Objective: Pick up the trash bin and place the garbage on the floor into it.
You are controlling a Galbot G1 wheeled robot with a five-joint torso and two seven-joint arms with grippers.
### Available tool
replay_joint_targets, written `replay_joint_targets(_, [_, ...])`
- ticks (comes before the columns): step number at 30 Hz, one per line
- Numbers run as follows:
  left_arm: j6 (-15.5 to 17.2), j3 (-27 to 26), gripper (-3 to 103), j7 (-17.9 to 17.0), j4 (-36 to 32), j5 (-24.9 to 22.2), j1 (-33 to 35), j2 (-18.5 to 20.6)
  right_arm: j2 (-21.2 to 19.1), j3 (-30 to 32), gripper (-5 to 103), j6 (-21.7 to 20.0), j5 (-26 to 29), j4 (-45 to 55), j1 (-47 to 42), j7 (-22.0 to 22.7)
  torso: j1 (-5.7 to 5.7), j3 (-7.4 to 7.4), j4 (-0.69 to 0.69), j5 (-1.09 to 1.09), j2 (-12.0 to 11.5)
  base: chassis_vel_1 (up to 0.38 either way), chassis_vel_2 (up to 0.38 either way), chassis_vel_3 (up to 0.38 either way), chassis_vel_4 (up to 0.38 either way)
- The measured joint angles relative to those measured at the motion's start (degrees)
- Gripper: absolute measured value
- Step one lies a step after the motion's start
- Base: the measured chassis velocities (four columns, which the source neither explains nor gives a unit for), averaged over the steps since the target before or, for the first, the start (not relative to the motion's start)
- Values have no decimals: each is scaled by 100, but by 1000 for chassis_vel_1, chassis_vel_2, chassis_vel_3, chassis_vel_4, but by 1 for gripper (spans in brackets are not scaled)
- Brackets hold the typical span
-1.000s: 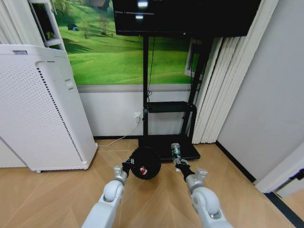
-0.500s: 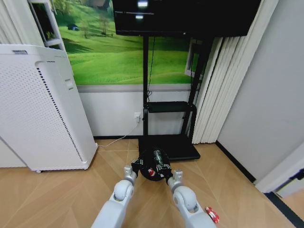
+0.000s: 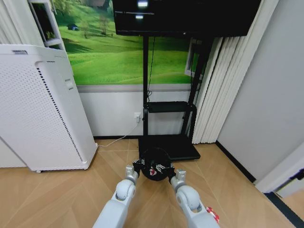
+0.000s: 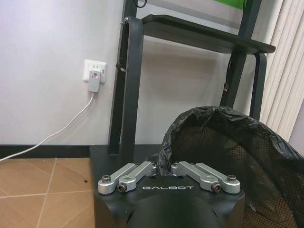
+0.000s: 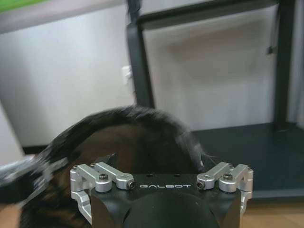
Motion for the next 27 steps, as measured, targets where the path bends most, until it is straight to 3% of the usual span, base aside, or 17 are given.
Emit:
replay_joint_targets(8, [6, -247, 7, 7, -149, 10, 172, 151, 11, 741, 100, 210, 17, 428, -256, 487, 0, 0, -1, -1, 0, 0, 0, 0, 0])
replay_joint_targets(16, [22, -523, 7, 43, -339, -76, 380, 332, -57, 1265, 100, 393, -69, 81, -570, 318, 0, 0, 0, 0, -1, 0, 0, 0, 0])
replay_joint_targets(27, [37, -541, 7, 42, -392, -82, 398, 296, -32, 1266, 100, 567, -70, -57, -647, 232, 2, 0, 1, -1, -1, -3, -103, 4, 109])
